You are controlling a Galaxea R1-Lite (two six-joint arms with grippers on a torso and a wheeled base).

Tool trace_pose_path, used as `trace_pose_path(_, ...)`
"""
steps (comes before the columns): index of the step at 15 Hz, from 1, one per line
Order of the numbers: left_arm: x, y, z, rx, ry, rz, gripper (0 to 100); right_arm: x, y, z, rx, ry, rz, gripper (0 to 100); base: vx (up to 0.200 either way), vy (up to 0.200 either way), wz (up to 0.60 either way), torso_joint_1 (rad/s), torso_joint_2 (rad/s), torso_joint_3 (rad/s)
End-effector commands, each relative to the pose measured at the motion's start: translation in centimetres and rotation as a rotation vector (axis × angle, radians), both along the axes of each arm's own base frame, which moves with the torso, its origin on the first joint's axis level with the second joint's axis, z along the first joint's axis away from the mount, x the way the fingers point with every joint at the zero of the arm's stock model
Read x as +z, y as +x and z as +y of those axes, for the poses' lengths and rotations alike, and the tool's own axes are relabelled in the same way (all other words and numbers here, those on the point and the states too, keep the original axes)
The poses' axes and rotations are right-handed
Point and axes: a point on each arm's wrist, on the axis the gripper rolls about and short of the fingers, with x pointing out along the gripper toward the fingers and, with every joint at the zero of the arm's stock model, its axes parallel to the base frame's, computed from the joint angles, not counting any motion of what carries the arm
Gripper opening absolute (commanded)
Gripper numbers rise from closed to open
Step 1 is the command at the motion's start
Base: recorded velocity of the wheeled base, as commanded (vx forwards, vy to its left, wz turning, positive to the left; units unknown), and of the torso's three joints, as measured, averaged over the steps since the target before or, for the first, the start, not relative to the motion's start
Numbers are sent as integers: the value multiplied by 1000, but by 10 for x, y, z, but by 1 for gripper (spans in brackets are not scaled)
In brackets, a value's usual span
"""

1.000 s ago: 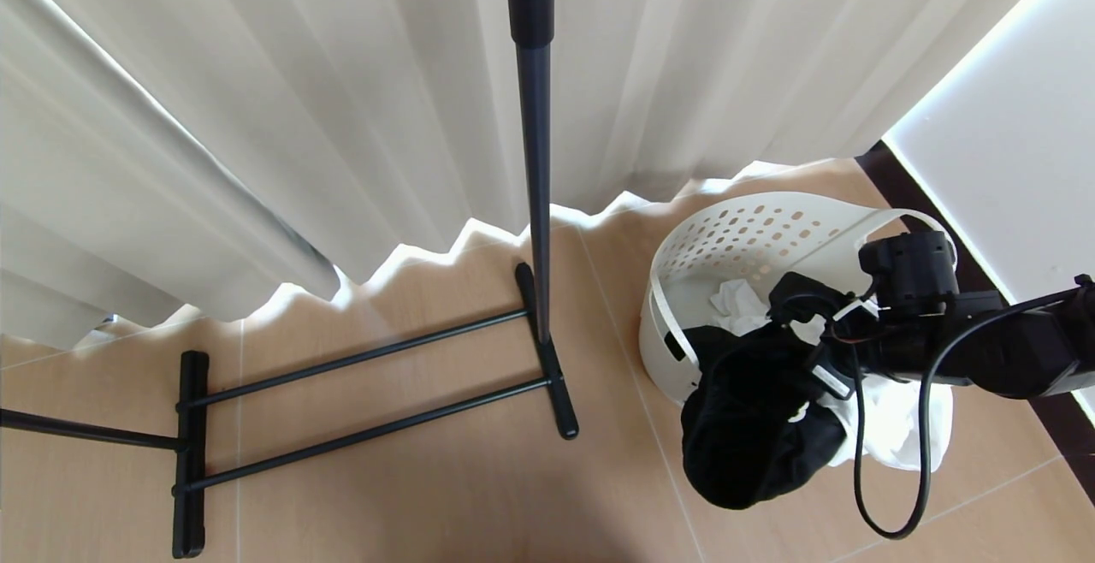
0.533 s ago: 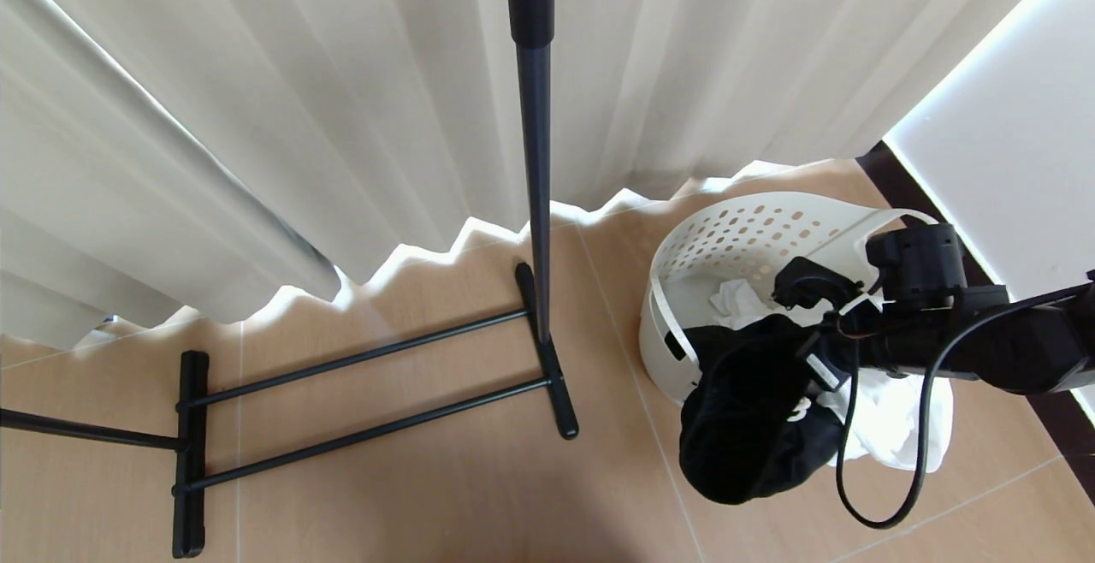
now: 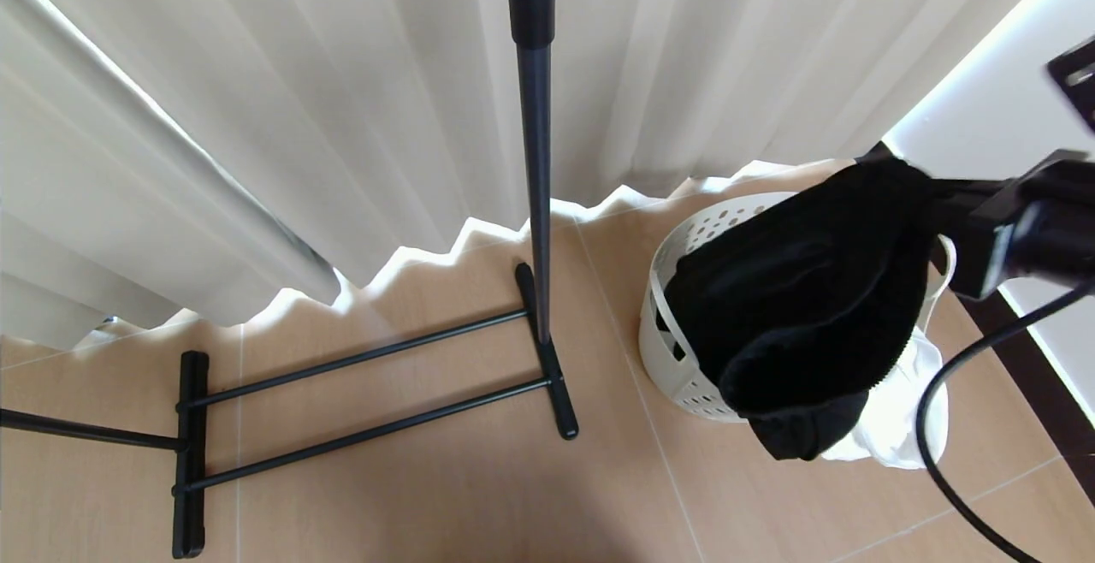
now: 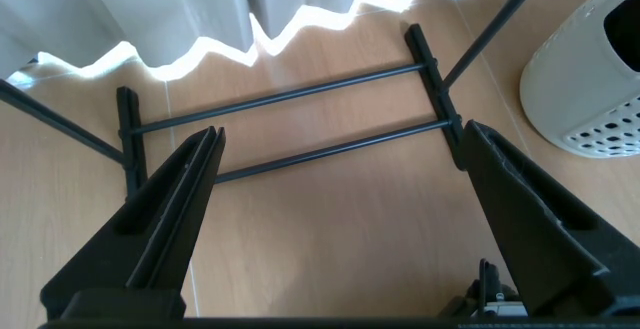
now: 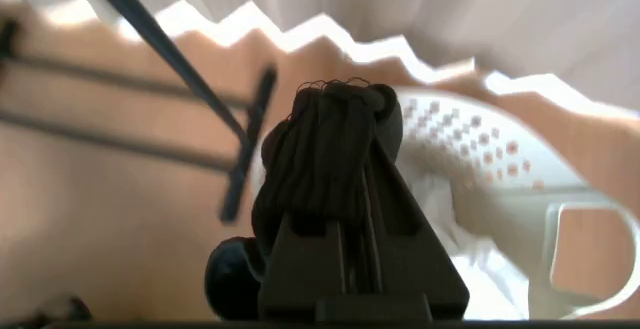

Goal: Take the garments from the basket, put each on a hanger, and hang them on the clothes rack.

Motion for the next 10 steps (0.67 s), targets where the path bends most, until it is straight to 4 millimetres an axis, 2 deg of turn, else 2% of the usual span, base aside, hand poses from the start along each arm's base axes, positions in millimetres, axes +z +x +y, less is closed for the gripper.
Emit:
trace_pose_path(1,0,0,0,1,-1,1,100,32,-67,-16,58,144,-167,0,0,0,0,0,0,0)
trace_pose_path(6,0,0,0,1,-2,1,100,27,-67,-15,62,170,-142,0,0,0,0,0,0,0)
trace_pose_path(10,0,0,0,1,-2,1,100,23,-55,-11,52,157,-109,0,0,0,0,0,1,156)
